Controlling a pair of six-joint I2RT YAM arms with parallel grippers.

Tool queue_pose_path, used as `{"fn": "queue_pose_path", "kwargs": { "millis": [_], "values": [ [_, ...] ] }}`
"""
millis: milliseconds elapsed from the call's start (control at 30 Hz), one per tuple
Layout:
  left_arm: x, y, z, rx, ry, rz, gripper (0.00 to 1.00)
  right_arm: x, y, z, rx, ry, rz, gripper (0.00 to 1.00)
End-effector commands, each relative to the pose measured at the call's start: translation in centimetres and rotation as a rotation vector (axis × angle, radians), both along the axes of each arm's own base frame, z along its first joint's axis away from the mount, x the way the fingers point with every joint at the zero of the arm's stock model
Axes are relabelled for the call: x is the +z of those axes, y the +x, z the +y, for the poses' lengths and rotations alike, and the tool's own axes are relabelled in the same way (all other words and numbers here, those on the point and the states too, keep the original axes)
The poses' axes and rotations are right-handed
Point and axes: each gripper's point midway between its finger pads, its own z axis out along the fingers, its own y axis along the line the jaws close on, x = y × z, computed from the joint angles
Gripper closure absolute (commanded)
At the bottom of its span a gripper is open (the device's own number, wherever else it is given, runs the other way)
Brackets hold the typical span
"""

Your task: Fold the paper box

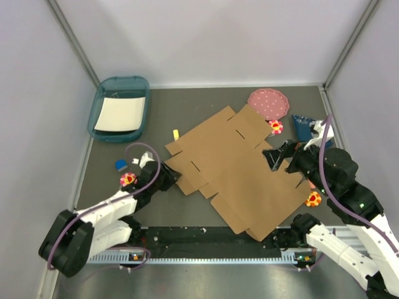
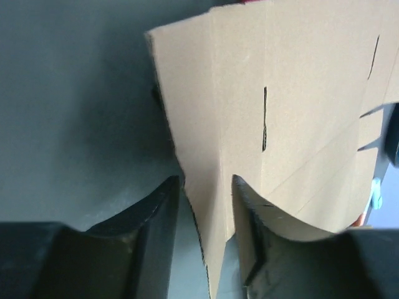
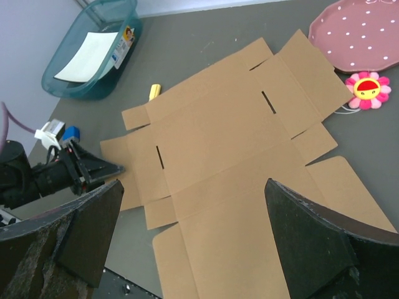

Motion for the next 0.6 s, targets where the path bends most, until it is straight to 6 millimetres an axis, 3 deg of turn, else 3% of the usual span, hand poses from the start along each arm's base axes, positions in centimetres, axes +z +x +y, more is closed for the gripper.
{"fn": "queue_pose_path", "kwargs": {
  "millis": [0,33,167,200,233,300,333,367,400,433,533,567],
  "values": [
    [2.2,1.7,-2.9,-0.098,-0.085,-0.100,0.65,0.6,-0.1,0.2,0.007,0.034,-0.023,0.03],
    [1.9,1.6,-3.1,-0.112,-0.082,-0.091,0.78,0.6,-0.1,0.2,0.003,0.038,-0.023,0.03],
    [3.7,1.8,-3.5,-0.171,-0.056,-0.138,1.00,1.2,-0.2,0.2,0.005,0.046,-0.029,0.03],
    [6.5,2.7,-3.6,-0.167,-0.061,-0.203,1.00,1.7,-0.3,0.1,0.005,0.047,-0.042,0.03],
    [7.4,2.8,-3.3,-0.189,-0.024,-0.227,1.00,1.9,-0.4,-0.1,0.003,0.045,-0.048,0.03],
    [11.3,4.2,-2.3,-0.179,-0.003,-0.325,1.00,3.1,-0.4,-0.4,-0.007,0.040,-0.080,0.03],
    [15.2,4.8,-2.7,-0.231,-0.006,-0.399,1.00,3.7,-0.4,-0.6,-0.013,0.039,-0.094,0.03],
    [17.2,5.2,-2.6,-0.255,-0.013,-0.439,1.00,4.0,-0.2,-0.9,-0.027,0.032,-0.102,0.03],
    [18.6,6.5,-1.4,-0.245,-0.006,-0.457,1.00,4.9,-0.3,-1.2,-0.033,0.029,-0.126,0.03],
    [23.3,6.5,-2.3,-0.343,-0.034,-0.541,1.00,5.4,-0.3,-1.4,-0.039,0.031,-0.136,0.03],
    [25.5,8.1,-1.8,-0.441,-0.022,-0.525,1.00,6.9,-0.5,-1.7,-0.043,0.034,-0.166,0.03],
    [28.5,7.1,-2.9,-0.553,-0.068,-0.543,1.00,7.1,-0.6,-1.6,-0.038,0.038,-0.168,0.03]
  ]
}}
